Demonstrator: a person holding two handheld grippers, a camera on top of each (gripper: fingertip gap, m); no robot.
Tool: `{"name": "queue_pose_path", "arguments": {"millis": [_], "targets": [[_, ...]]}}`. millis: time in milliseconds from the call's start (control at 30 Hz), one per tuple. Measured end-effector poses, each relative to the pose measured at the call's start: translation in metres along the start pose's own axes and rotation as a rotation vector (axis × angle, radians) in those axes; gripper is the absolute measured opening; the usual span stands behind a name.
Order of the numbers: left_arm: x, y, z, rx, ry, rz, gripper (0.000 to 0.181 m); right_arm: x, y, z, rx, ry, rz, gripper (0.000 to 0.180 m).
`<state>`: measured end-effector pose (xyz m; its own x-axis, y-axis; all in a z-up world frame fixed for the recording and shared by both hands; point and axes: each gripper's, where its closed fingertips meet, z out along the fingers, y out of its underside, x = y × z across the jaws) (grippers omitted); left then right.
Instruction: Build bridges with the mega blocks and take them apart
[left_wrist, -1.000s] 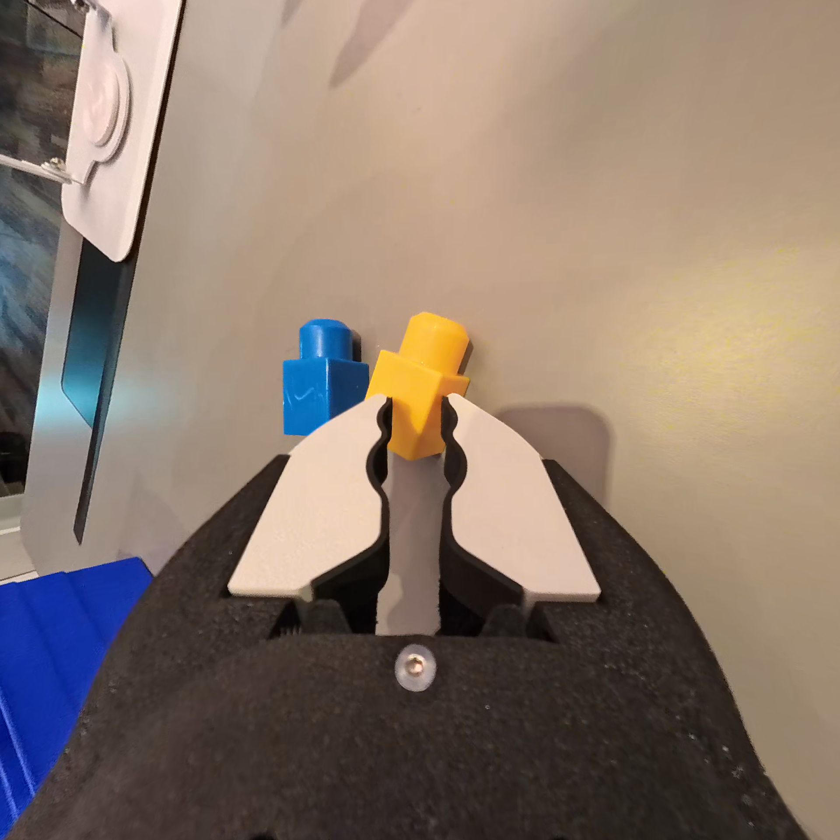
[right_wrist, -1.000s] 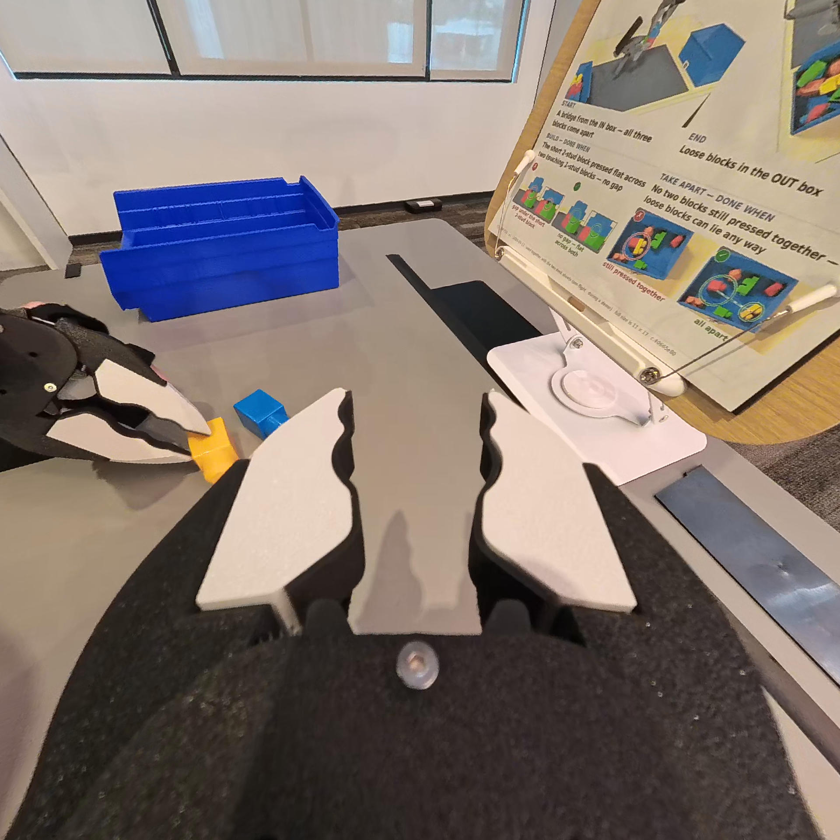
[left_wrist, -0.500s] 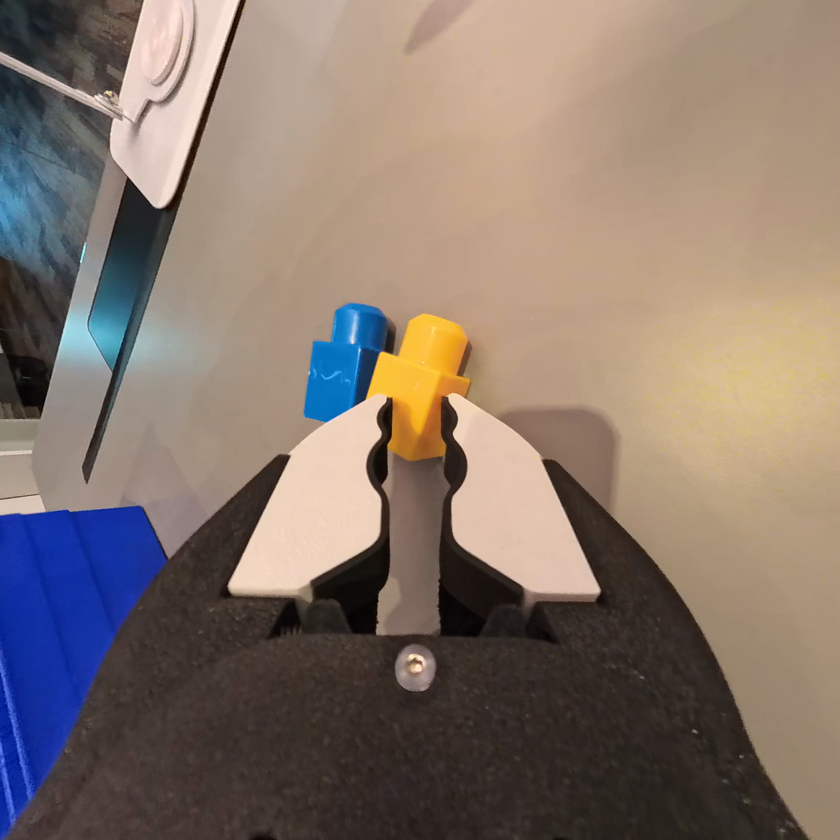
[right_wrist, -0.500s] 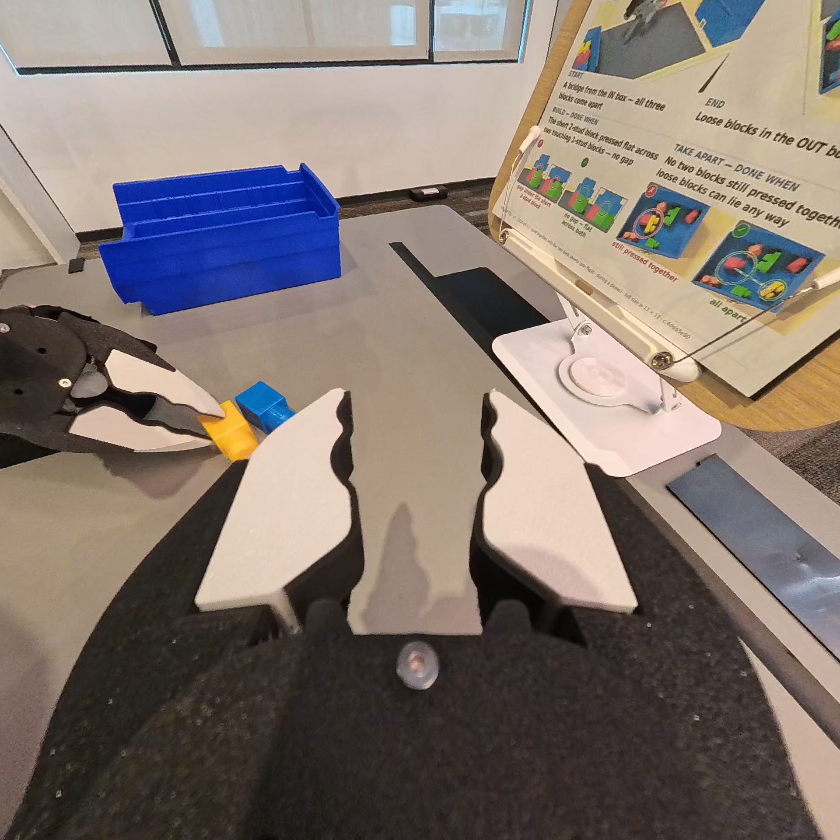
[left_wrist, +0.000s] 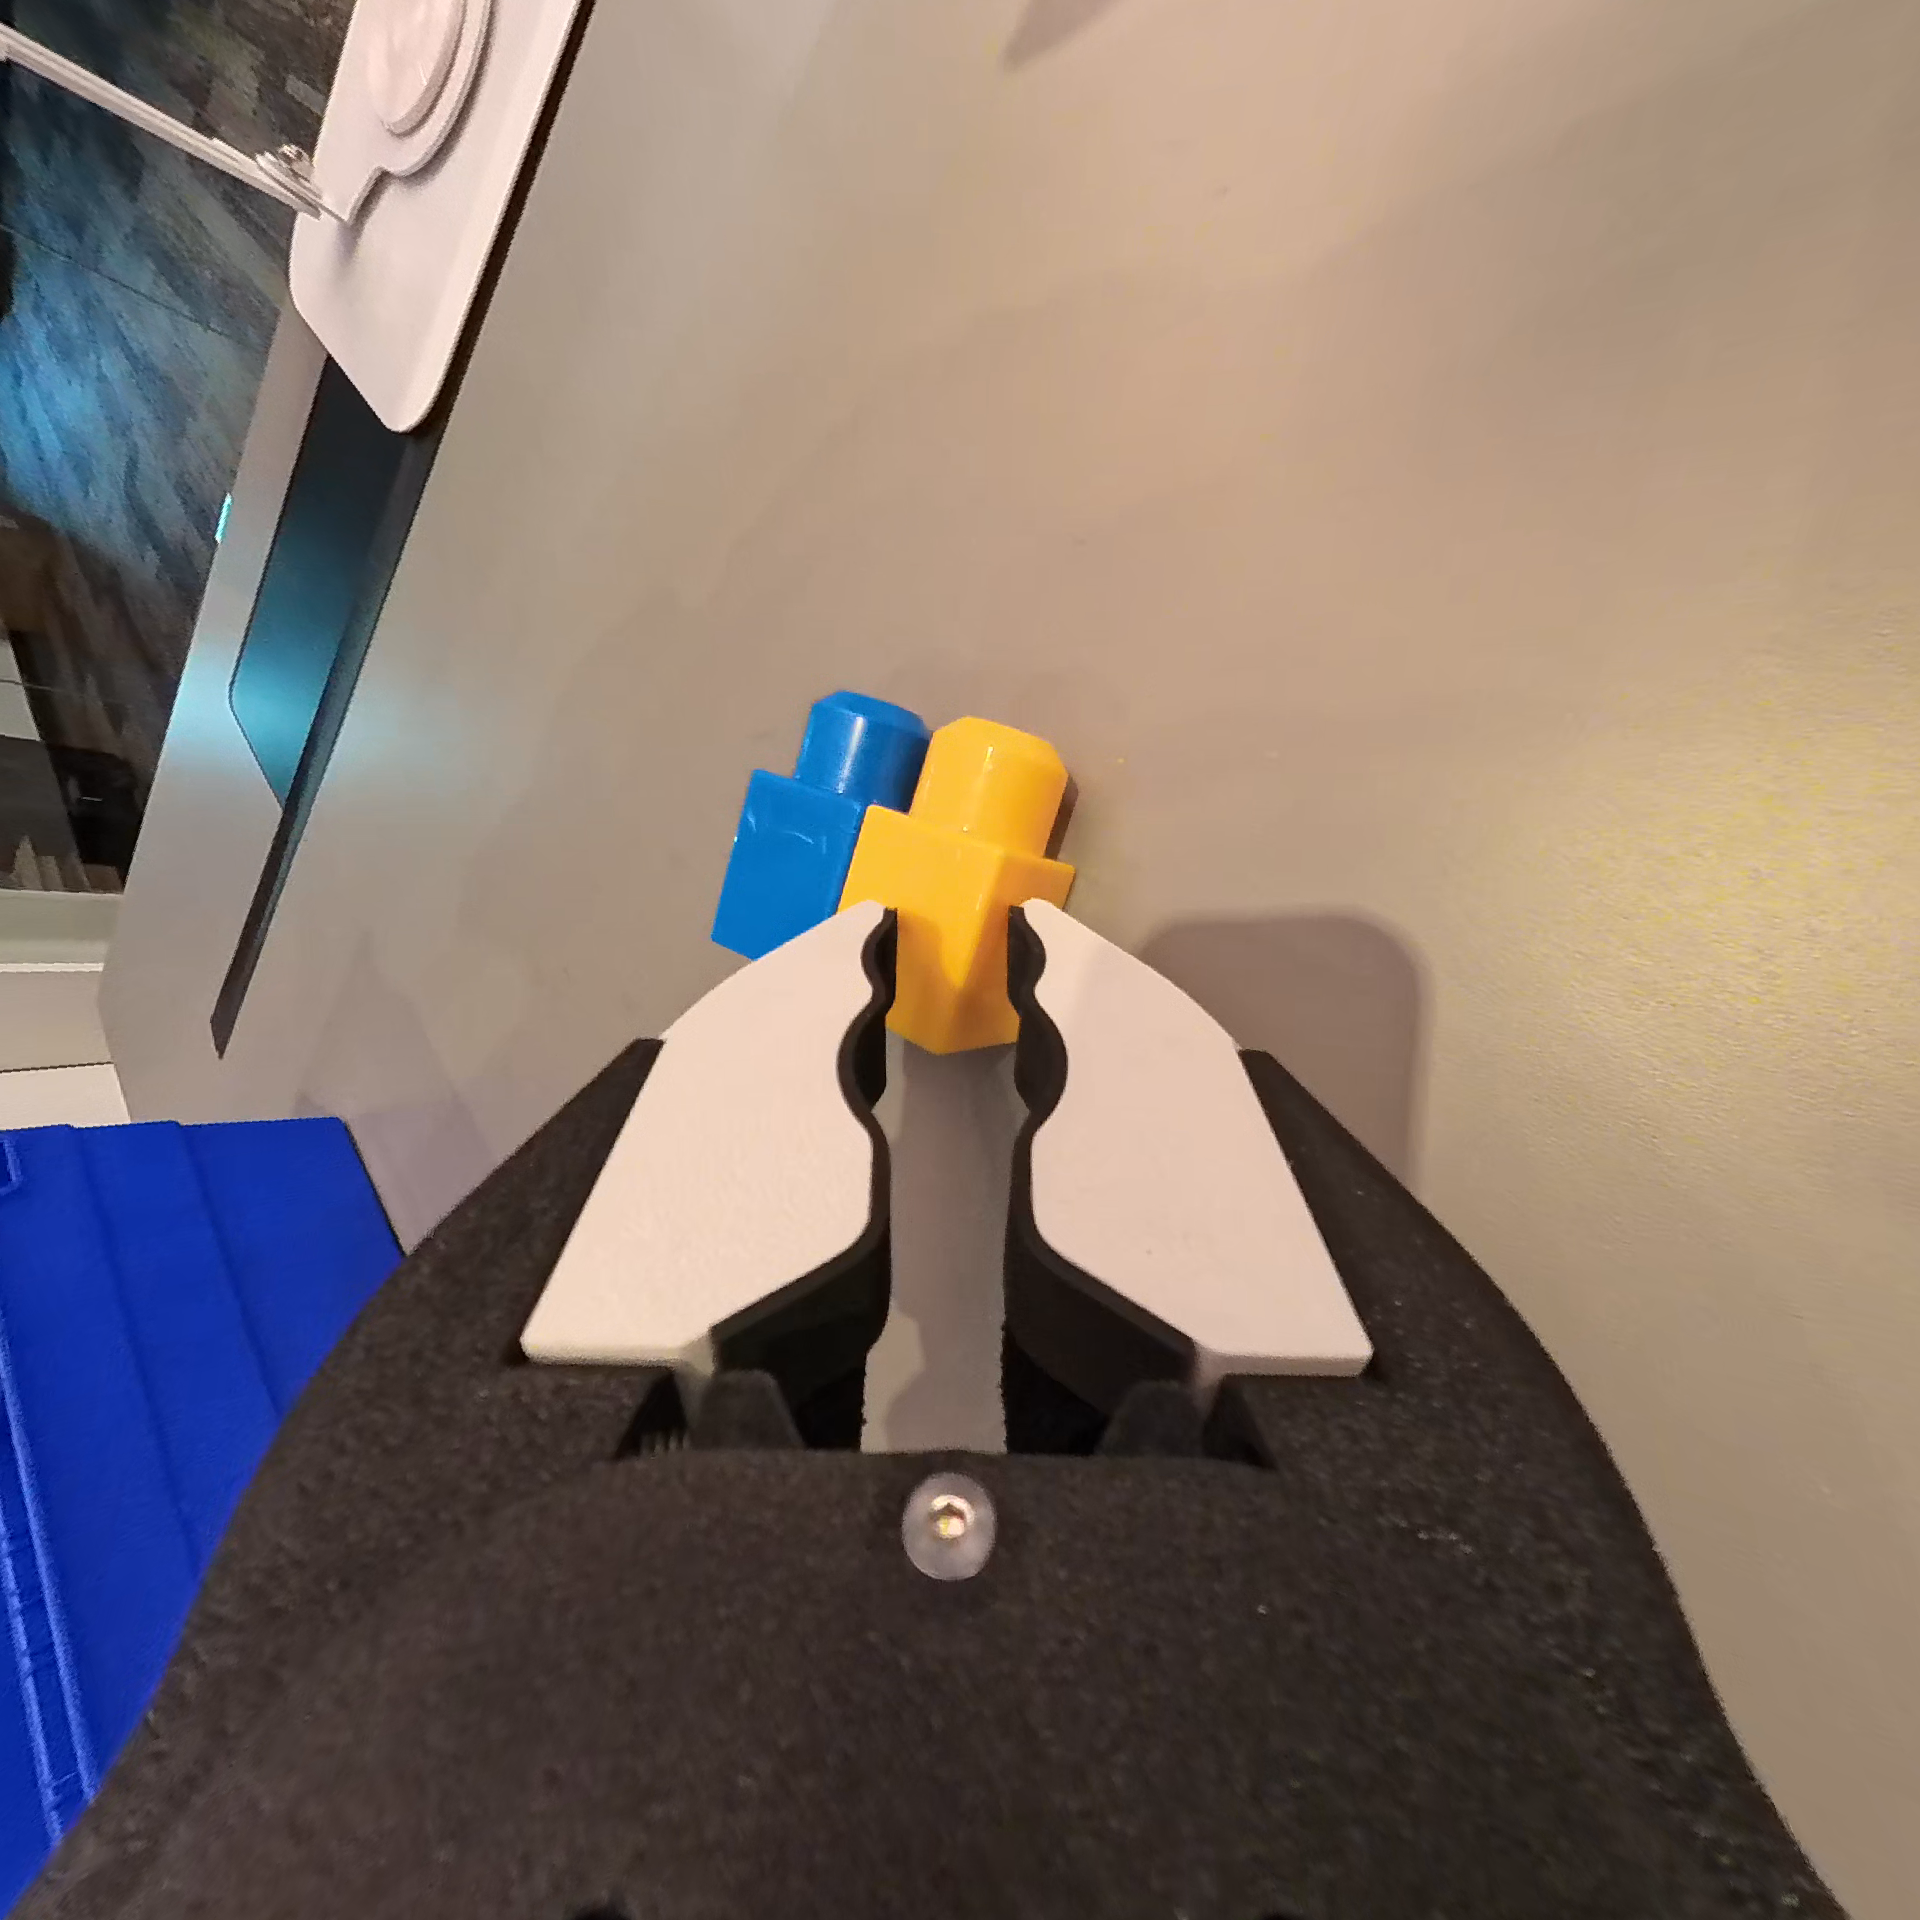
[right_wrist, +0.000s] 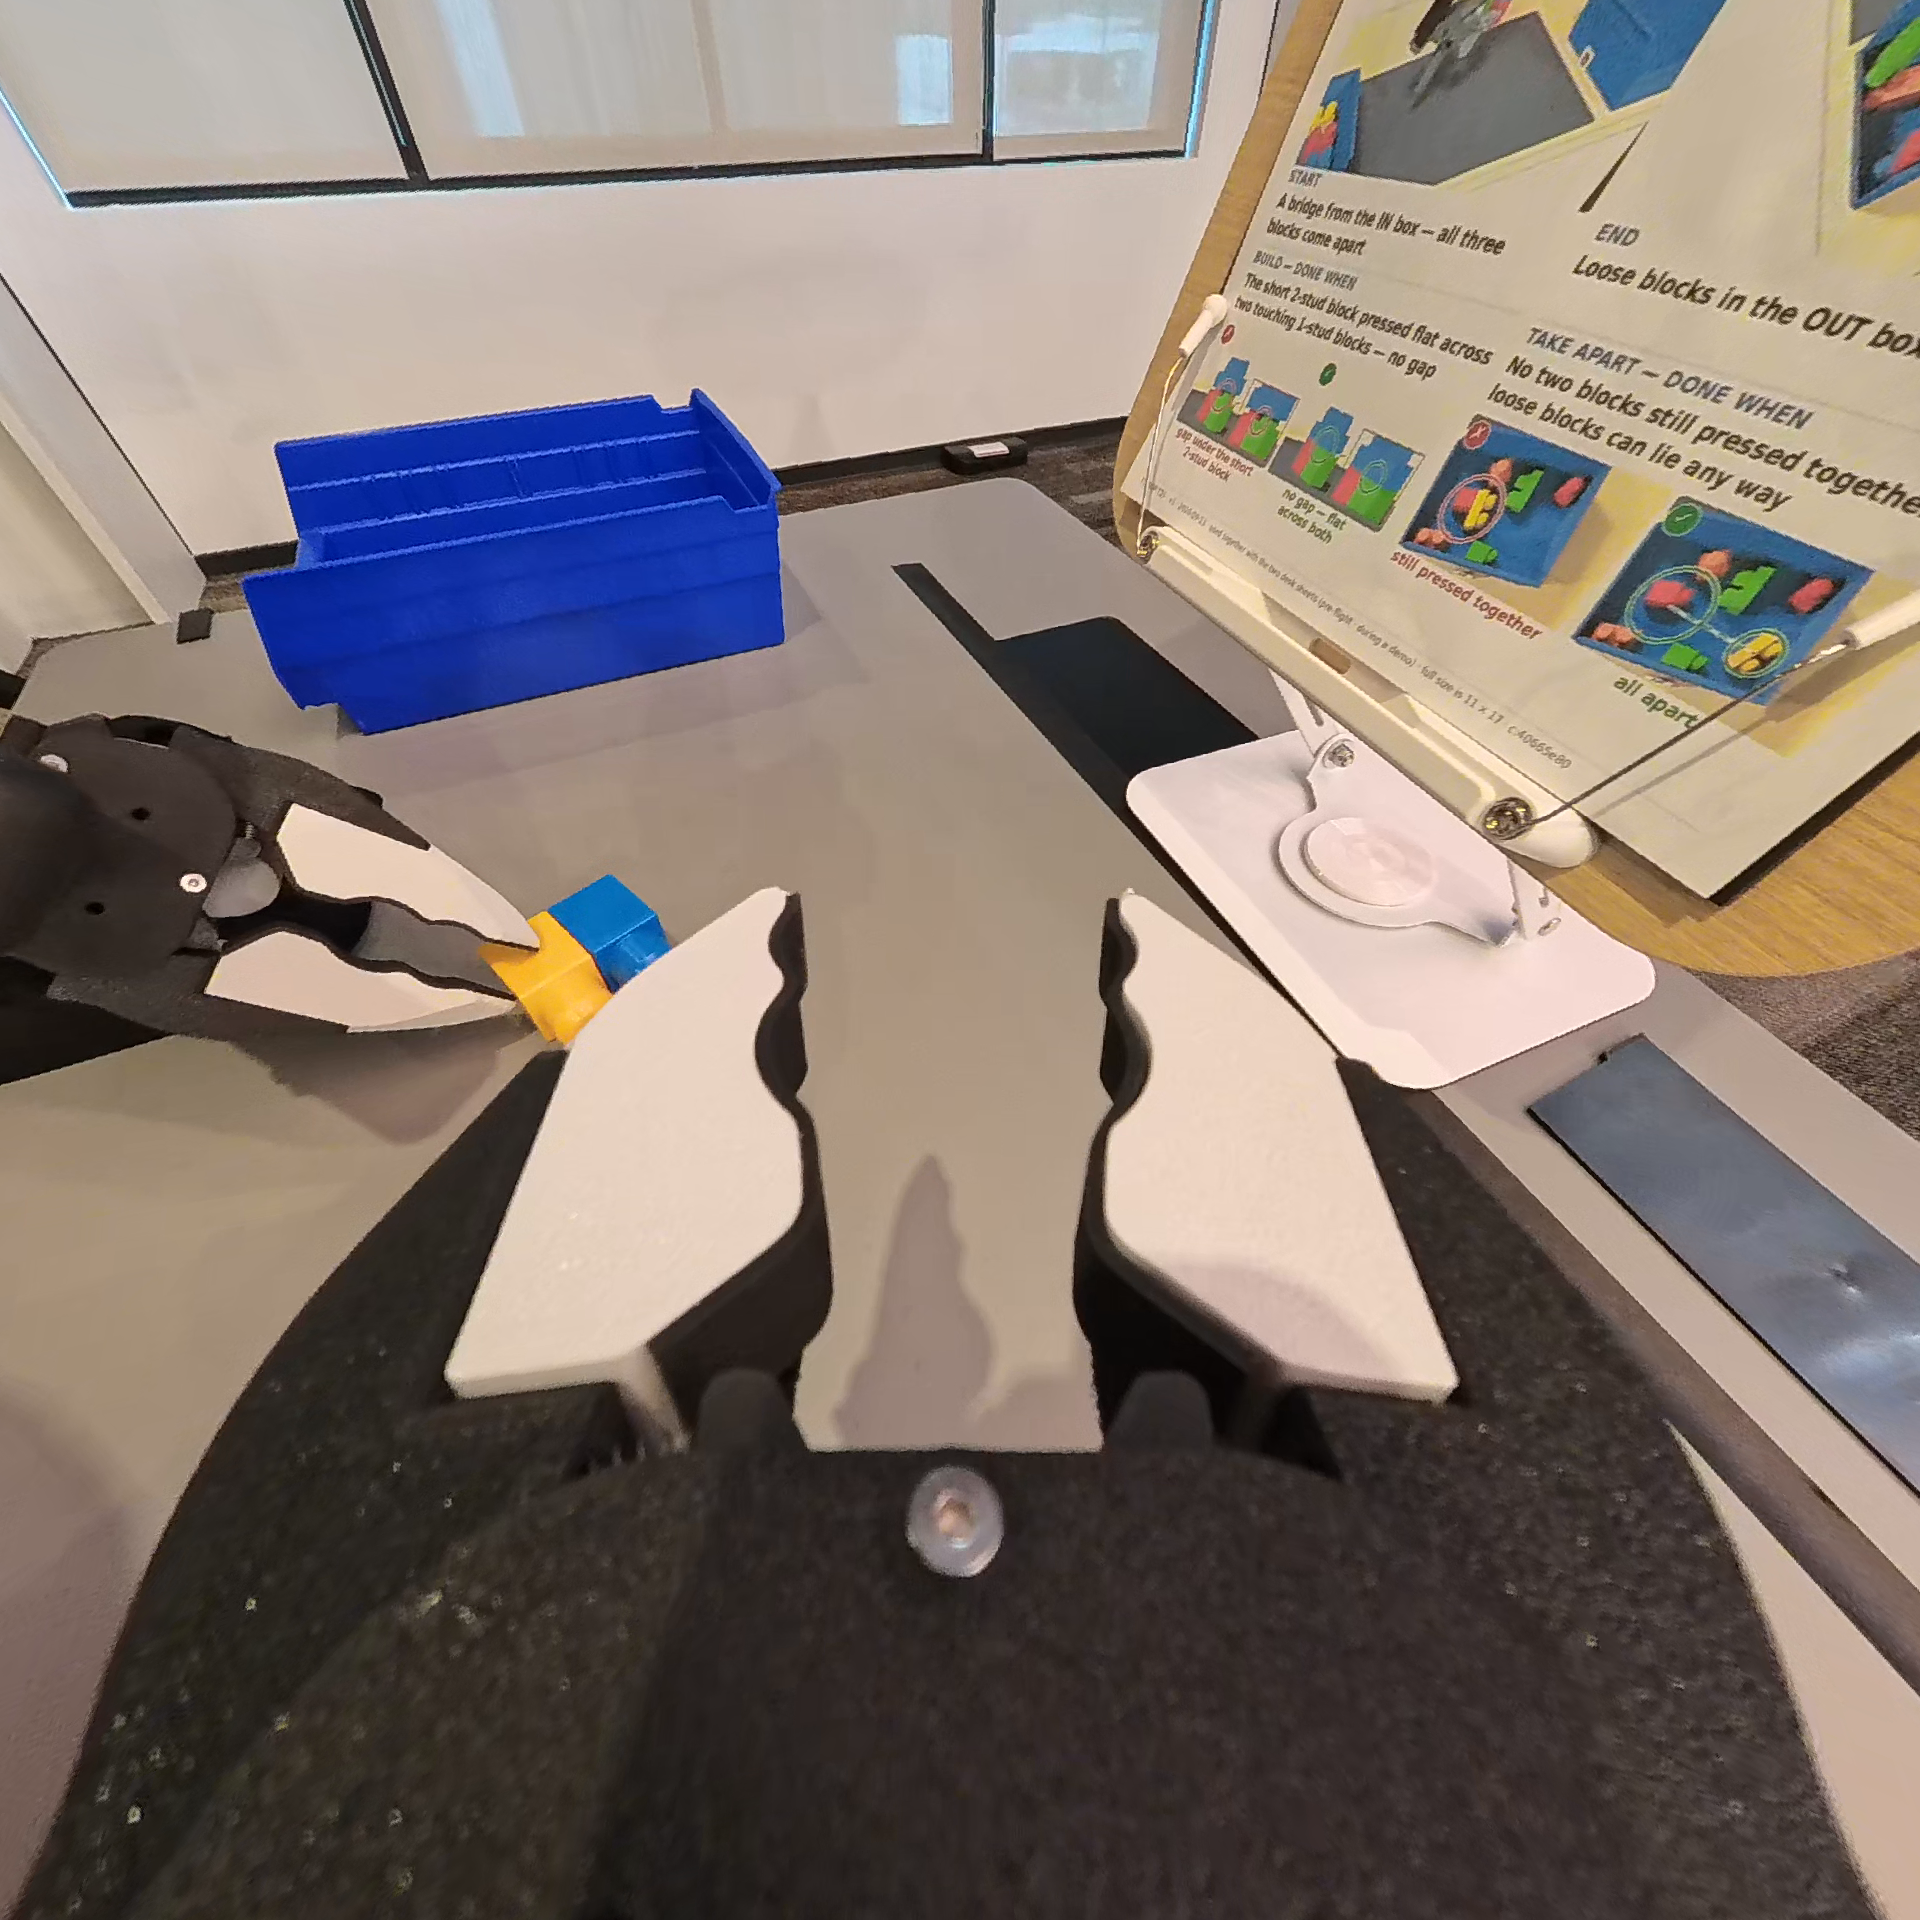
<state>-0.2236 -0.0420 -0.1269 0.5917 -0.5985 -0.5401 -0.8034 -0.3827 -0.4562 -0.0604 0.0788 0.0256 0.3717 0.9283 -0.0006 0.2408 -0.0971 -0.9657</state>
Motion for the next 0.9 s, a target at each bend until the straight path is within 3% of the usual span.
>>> {"name": "queue_pose_path", "arguments": {"millis": [167, 333, 533, 733, 867, 900], "targets": [[-0.001, 0.000, 0.000, -0.004, -0.005, -0.013, 0.020, 0.000, 0.002, 0.001, -0.004, -0.005, 0.007, 0.054], [-0.012, -0.012, -0.024, 0.048, -0.033, -0.045, 0.032, 0.000, 0.004, 0.002, -0.012, -0.013, 0.010, 0.054], [-0.051, -0.011, -0.079, 0.196, 0.004, -0.301, 0.032, -0.004, 0.010, 0.005, -0.040, -0.034, 0.007, 0.055], [-0.190, 0.065, -0.148, 0.149, -0.203, -0.455, 0.026, -0.005, 0.024, 0.016, -0.078, -0.052, 0.036, 0.055], [-0.245, 0.145, -0.147, -0.069, -0.064, -0.471, 0.010, -0.007, 0.034, 0.025, -0.113, -0.072, 0.055, 0.055], [-0.251, 0.166, -0.139, -0.121, -0.022, -0.452, 0.015, -0.009, 0.034, 0.026, -0.118, -0.080, 0.056, 0.055]]}}
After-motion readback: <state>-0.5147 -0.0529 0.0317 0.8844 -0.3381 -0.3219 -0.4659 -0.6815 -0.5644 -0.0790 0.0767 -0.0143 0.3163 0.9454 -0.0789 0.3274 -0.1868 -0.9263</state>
